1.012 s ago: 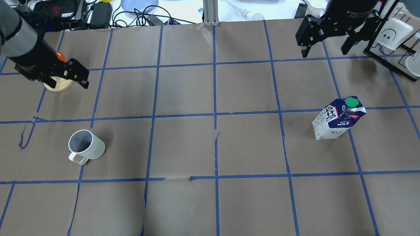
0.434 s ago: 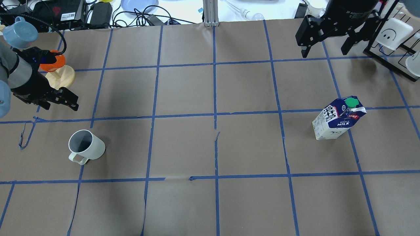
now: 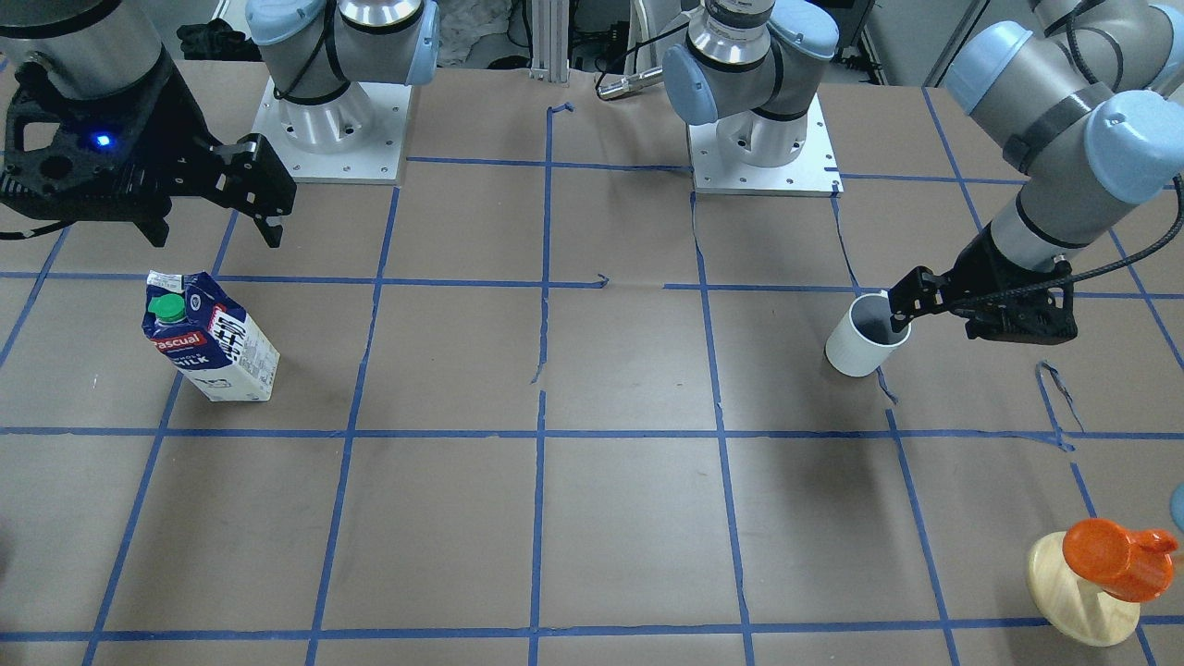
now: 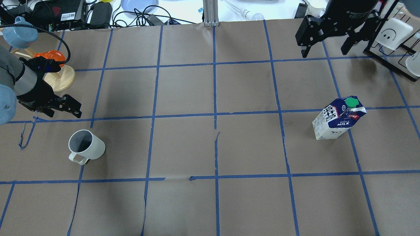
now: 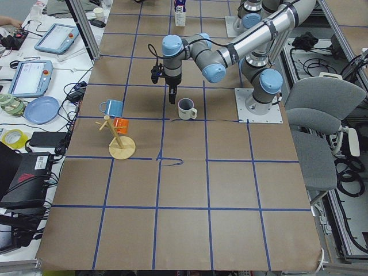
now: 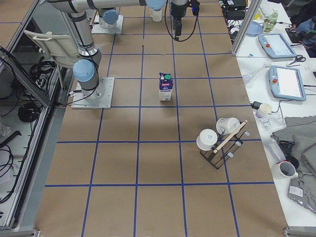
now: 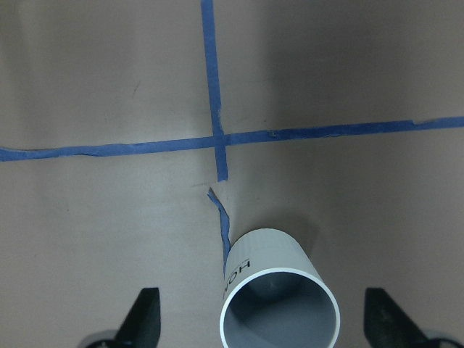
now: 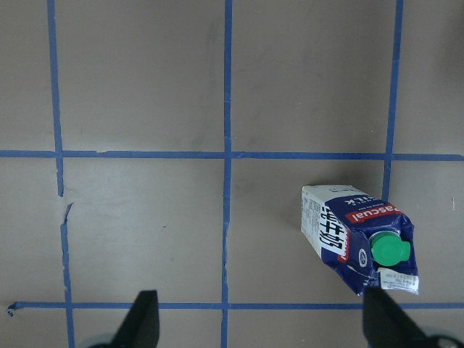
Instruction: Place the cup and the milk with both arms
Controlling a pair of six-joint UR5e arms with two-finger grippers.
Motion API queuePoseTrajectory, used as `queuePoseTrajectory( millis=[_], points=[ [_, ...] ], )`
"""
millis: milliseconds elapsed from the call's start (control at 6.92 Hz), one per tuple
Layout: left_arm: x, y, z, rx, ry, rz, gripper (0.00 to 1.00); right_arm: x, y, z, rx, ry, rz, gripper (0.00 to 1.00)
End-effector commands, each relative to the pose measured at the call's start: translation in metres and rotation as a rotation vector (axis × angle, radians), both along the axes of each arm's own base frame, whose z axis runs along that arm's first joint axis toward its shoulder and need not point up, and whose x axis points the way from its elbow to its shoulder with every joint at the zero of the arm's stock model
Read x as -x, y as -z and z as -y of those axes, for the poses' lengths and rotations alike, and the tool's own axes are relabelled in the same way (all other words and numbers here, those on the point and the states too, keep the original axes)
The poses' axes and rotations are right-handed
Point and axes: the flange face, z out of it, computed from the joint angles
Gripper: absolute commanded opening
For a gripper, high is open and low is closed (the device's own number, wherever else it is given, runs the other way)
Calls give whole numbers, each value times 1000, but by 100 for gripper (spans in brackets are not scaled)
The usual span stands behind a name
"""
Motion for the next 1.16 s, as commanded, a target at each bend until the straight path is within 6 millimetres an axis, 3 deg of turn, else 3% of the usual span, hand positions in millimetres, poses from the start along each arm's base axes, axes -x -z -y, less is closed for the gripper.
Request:
queuePoseTrajectory(
  millis=[0,145,434,578,867,1012],
  points=[
    [-24,34,-23,-57,-4,-41,100,0,0,0,0,0,1,100],
    [-39,47,-33,-62,-15,-53,100,0,0,0,0,0,0,100],
    [-29,87,-54,-95,-24,-73,97,0,0,0,0,0,0,100],
    [-27,94,-57,-91,-21,-71,87,0,0,0,0,0,0,100],
    [-29,92,-46,-49,-20,-40,0,0,0,0,0,0,0,100],
    [-30,96,-41,-44,-21,-40,0,0,0,0,0,0,0,100]
  ],
)
